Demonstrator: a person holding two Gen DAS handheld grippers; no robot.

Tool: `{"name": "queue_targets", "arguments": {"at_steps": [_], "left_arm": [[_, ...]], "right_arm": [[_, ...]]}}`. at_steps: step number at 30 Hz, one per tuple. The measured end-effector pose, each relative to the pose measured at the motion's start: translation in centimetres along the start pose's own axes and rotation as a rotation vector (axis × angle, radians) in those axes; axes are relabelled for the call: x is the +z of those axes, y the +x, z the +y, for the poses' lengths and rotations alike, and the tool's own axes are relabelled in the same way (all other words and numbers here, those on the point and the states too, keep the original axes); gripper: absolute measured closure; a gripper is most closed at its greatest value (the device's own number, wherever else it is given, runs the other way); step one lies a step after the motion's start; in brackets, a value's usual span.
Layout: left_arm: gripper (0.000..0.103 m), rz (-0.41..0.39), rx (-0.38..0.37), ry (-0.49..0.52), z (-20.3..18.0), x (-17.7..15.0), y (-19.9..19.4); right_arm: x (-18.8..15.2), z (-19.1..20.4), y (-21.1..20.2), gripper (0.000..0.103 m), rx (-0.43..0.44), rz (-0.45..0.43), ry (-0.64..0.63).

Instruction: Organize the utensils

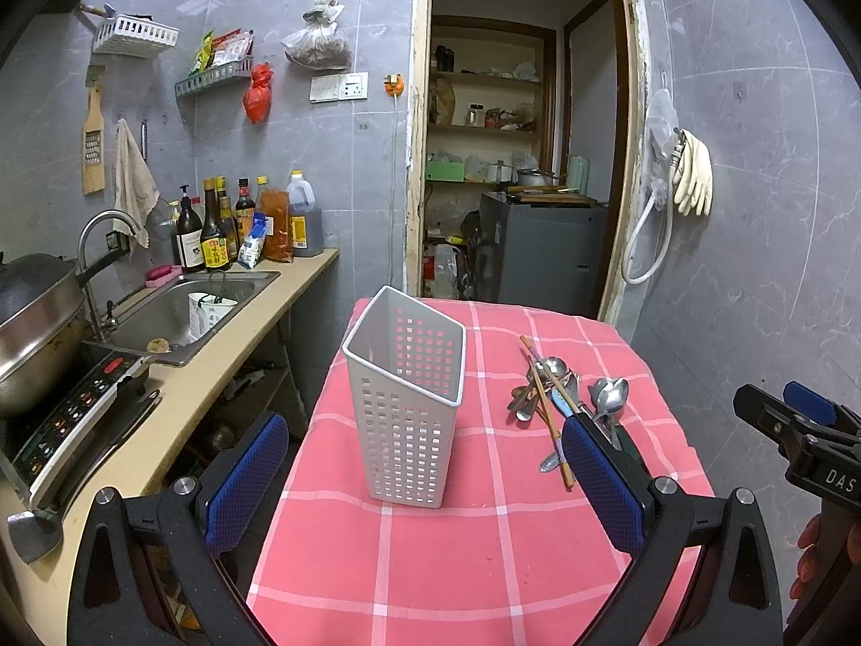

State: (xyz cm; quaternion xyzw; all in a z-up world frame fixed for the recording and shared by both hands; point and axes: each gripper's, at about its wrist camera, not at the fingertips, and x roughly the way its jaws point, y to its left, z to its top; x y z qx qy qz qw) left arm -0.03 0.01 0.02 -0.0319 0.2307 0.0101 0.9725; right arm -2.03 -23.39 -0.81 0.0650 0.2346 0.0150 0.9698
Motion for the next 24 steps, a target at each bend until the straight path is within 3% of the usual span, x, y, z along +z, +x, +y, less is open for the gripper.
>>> {"name": "queue_targets", "arguments": {"at_steps": [13, 24], "left_arm": [[0.001, 0.004, -0.020, 0.010, 0.0, 0.0, 1.0], [0.001, 0.050, -0.251, -0.008, 0.2, 3.6, 3.6]], "right_arm": [[-0.1, 0.1, 0.8, 0.001, -0.023, 0.025, 0.016], [2.2, -1.5, 1.9, 0.001, -0.052, 0.068, 0.059]]}}
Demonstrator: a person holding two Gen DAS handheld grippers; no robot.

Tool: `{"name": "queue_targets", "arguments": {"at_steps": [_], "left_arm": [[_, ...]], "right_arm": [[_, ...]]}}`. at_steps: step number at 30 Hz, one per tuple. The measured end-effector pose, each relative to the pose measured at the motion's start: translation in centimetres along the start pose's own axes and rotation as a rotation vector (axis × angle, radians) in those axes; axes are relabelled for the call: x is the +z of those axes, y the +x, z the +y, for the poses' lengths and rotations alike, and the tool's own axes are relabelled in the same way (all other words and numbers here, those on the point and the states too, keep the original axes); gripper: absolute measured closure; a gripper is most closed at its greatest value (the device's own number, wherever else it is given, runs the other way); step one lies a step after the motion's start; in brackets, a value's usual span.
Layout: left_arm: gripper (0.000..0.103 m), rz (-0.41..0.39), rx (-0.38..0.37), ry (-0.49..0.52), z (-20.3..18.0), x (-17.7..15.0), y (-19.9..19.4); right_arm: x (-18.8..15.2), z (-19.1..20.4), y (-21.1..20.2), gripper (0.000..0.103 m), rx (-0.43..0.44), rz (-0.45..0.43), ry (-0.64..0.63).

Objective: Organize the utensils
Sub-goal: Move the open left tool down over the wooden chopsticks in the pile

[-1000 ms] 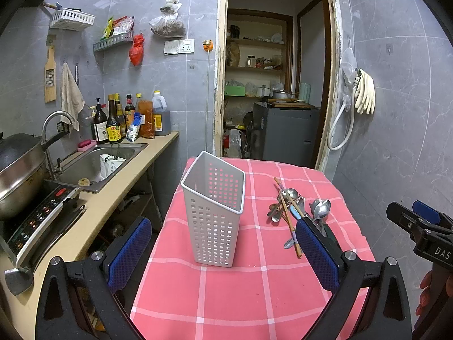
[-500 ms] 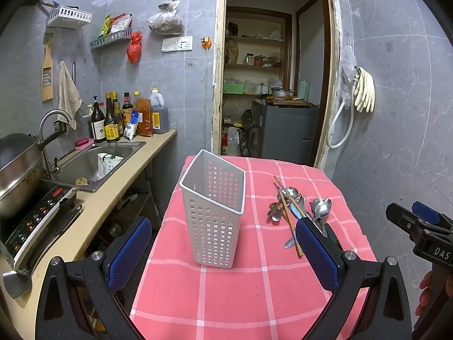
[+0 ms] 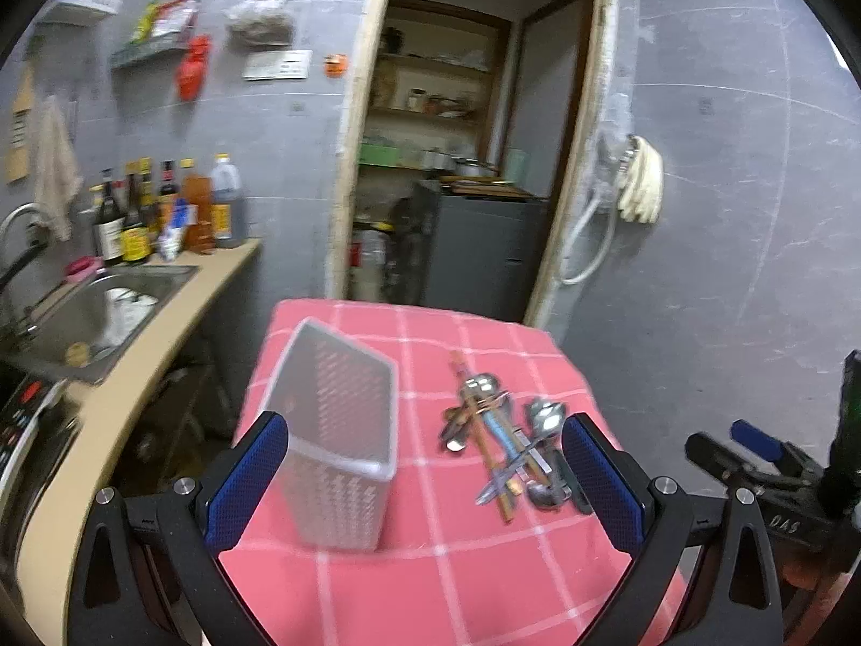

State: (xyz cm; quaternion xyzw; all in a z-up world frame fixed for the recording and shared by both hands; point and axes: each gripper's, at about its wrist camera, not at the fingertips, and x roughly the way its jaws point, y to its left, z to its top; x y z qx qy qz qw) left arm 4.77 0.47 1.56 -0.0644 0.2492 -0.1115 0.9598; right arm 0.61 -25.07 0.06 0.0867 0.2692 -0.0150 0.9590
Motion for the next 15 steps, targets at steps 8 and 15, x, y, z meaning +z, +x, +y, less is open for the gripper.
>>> {"name": "queue_targets", "arguments": {"at_steps": [8, 15], "left_arm": [[0.001, 0.042, -0.131, 0.032, -2.3, 2.9, 3.3], [0.008, 0.098, -0.157, 0.033, -4.9, 4.3, 7.6]], "right_arm": [[1.3, -2.9, 1.4, 0.001, -0.003, 0.040, 0.099], [2.3, -6.0, 5.1, 0.004, 0.025, 0.075, 0.129]]}}
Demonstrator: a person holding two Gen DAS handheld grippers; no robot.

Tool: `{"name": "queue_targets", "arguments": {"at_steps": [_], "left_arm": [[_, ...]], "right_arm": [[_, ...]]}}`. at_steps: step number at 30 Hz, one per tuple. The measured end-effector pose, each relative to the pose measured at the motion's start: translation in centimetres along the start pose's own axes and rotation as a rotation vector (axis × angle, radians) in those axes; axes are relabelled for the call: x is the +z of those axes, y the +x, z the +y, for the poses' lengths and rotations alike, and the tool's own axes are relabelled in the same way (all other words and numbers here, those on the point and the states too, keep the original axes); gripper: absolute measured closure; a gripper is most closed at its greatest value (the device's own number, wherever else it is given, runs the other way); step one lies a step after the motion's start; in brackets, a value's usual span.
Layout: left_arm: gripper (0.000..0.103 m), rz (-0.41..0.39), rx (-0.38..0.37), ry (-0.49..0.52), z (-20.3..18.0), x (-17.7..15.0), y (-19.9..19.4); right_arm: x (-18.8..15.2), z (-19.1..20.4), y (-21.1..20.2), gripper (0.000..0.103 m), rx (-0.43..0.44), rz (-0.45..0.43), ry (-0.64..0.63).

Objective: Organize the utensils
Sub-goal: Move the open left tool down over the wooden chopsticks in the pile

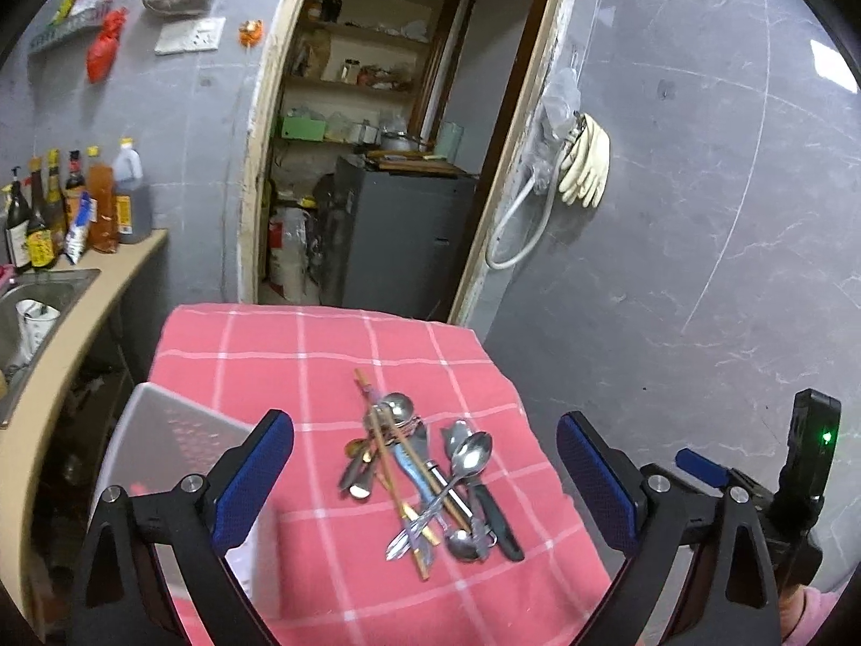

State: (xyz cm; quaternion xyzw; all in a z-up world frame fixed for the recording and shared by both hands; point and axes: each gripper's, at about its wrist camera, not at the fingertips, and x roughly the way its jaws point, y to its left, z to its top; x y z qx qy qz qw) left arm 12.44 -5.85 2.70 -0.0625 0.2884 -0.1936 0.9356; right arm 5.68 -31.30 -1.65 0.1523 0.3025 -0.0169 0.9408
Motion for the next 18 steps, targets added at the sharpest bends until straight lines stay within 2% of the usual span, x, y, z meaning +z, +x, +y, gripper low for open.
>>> {"name": "queue_targets", "arguments": {"at_steps": [2, 4, 5, 8, 10, 13, 18], "left_arm": [[0.014, 0.027, 0.006, -0.016, -0.4, 0.5, 1.9], [0.020, 0.071, 0.009, -0.050, -0.3, 0.9, 4.3], [0.022, 0.084, 0.003, -0.064, -0.4, 1.0, 5.2], [0.035, 0.151, -0.001, -0.104, -0.3, 0.8, 8.8], [0.044, 0.193, -0.004, -0.131, -0.2, 0.4, 10.9], [0.049, 0.258, -0.005, -0.181, 0.4, -0.6, 14.3], [0.049, 0.359, 0.033, -0.248, 1.7, -2.0, 18.8]], "right_arm": [[0.4, -0.7, 1.4, 0.008, 0.020, 0.016, 0.004], [0.8, -1.7, 3.4, 0.019, 0.058, 0.043, 0.022], [1.0, -1.9, 4.2, 0.021, 0.072, 0.051, 0.025], [1.0, -2.3, 7.2, 0.033, 0.114, 0.082, 0.018], [0.9, -2.6, 9.3, 0.045, 0.145, 0.110, 0.021], [0.6, -2.7, 12.2, 0.057, 0.183, 0.156, 0.021], [-0.1, -2.5, 16.4, 0.066, 0.248, 0.218, 0.017]]}}
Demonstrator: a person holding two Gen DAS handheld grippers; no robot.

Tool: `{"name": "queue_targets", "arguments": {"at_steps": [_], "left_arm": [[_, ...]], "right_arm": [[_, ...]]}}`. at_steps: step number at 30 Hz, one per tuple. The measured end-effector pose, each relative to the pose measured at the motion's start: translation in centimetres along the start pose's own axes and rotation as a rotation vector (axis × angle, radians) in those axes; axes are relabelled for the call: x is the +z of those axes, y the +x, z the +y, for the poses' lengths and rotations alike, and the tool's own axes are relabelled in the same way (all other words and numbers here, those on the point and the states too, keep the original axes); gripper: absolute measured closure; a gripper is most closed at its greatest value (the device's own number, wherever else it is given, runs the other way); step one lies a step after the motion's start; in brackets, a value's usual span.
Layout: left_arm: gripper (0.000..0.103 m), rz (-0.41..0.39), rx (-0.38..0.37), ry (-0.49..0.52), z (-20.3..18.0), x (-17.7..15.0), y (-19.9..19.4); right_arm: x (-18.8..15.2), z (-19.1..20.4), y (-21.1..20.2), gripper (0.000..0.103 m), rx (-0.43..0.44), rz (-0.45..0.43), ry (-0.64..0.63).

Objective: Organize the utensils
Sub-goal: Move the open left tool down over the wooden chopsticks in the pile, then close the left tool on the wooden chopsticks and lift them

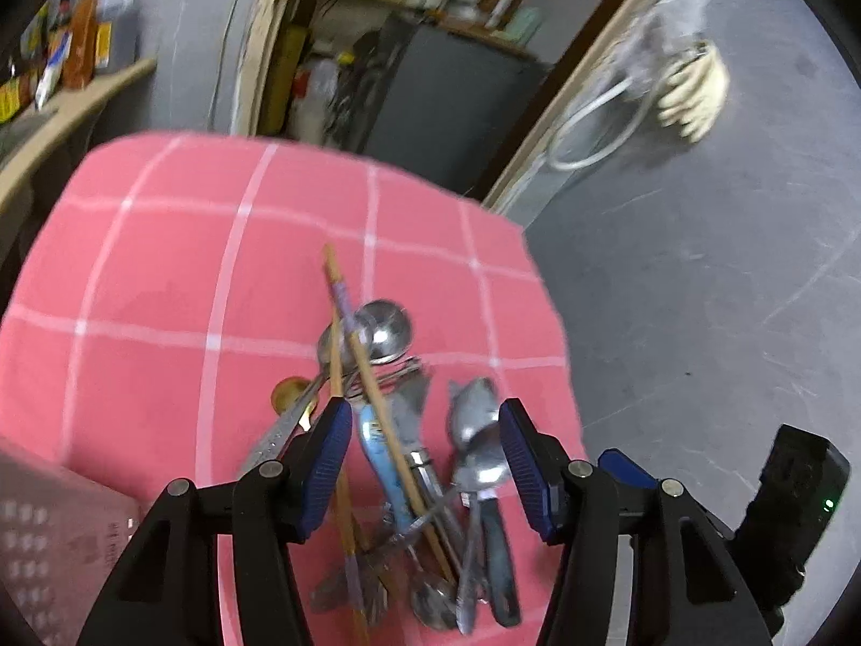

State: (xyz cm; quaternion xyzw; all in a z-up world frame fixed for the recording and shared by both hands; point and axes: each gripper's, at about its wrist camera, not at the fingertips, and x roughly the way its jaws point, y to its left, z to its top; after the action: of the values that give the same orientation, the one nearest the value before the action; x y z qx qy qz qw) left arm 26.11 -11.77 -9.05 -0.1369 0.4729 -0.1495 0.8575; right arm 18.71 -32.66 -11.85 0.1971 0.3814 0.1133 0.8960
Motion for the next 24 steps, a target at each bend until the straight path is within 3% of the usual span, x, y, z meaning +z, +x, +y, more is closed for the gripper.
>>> {"name": "queue_targets", "arguments": {"at_steps": [9, 17, 24], "left_arm": [[0.049, 0.118, 0.056, -0.101, 2.2, 0.9, 5.5], [0.051, 0.200, 0.024, -0.182, 3.1, 1.5, 7.9], [0.076, 0.231, 0.039, -0.248, 4.0, 1.7, 7.9]], "right_arm": [[-0.2, -0.2, 5.0, 0.071, 0.067, 0.038, 0.024], [-0.3, -0.4, 6.7, 0.071, 0.112, 0.065, 0.052], [-0.7, -0.3, 6.8, 0.080, 0.143, 0.083, 0.052]]}}
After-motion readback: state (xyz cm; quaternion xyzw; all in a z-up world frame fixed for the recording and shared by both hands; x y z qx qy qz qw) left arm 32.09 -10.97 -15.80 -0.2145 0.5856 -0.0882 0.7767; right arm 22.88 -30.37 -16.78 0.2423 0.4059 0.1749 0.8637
